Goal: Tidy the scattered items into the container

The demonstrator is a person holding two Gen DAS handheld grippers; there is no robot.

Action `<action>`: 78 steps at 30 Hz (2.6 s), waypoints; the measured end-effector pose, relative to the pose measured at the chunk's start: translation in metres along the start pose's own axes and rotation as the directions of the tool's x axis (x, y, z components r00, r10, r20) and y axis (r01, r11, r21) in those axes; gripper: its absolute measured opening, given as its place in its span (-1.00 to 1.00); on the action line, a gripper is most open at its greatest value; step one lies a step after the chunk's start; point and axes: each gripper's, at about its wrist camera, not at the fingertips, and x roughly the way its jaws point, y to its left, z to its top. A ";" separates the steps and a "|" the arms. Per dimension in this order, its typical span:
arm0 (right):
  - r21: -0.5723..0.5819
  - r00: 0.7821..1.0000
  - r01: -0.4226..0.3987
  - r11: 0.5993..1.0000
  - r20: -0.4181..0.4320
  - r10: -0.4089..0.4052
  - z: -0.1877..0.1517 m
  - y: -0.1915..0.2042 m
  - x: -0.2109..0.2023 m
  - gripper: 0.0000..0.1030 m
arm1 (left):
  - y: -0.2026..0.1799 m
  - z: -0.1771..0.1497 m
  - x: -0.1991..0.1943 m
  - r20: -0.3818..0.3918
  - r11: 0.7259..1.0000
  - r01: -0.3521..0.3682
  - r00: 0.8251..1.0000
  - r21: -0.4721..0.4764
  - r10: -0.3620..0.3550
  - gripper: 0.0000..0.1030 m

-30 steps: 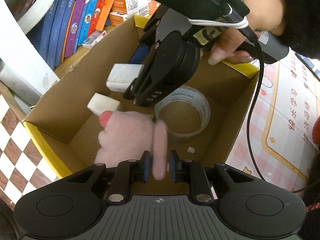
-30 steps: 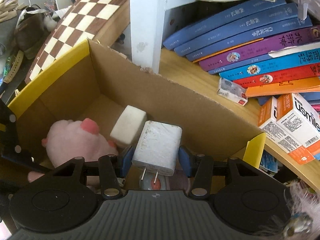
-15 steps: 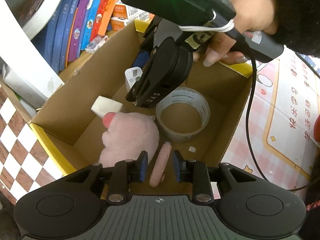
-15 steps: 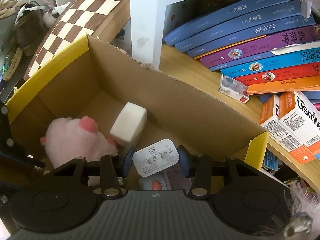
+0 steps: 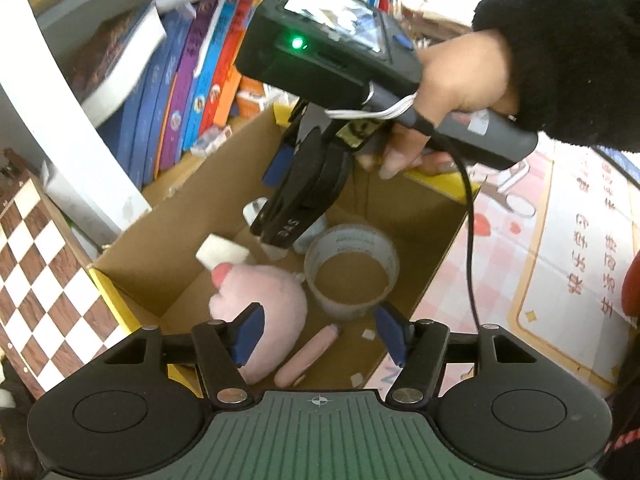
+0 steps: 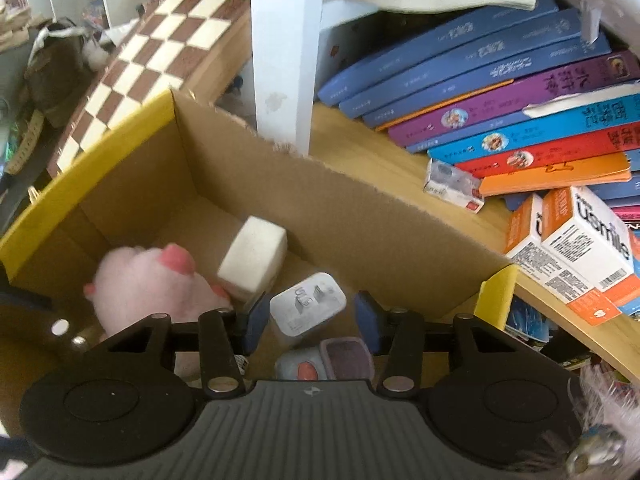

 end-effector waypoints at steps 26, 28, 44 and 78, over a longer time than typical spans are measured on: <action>0.030 0.987 0.010 0.999 0.163 -0.015 -0.036 0.020 -0.108 -0.03 | -0.062 -0.023 -0.062 0.133 0.973 -0.156 0.975 -0.171 0.180 0.43; 0.031 0.985 0.009 0.999 0.173 -0.014 -0.042 0.022 -0.116 -0.03 | -0.067 -0.025 -0.064 0.139 0.965 -0.167 0.970 -0.204 0.197 0.44; 0.053 0.966 -0.009 0.999 0.257 -0.005 -0.102 0.028 -0.179 0.05 | -0.106 -0.033 -0.086 0.162 0.903 -0.271 0.927 -0.333 0.338 0.55; 0.320 0.962 0.146 0.936 0.175 -0.209 -0.262 0.002 -0.203 0.11 | -0.170 -0.041 -0.038 0.119 0.746 -0.299 0.885 -0.595 0.450 0.66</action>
